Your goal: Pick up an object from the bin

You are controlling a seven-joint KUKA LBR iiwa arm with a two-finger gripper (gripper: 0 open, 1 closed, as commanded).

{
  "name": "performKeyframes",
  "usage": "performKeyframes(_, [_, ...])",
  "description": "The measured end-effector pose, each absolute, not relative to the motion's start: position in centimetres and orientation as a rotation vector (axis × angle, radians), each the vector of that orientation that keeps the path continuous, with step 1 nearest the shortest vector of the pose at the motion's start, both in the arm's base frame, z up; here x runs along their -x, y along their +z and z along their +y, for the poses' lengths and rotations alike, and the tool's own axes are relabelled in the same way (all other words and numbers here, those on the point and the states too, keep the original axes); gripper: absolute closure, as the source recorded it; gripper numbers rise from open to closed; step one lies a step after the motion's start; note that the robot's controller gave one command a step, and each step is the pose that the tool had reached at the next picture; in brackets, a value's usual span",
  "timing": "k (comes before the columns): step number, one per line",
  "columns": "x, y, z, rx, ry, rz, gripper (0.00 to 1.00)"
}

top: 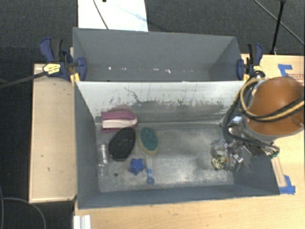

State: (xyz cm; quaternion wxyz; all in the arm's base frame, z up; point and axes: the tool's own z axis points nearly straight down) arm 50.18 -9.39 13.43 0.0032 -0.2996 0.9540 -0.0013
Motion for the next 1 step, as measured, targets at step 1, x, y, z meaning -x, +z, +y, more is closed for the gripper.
performKeyframes(1, [-50.62, 21.01, -9.12, 0.959, -0.007, 2.982, 1.00])
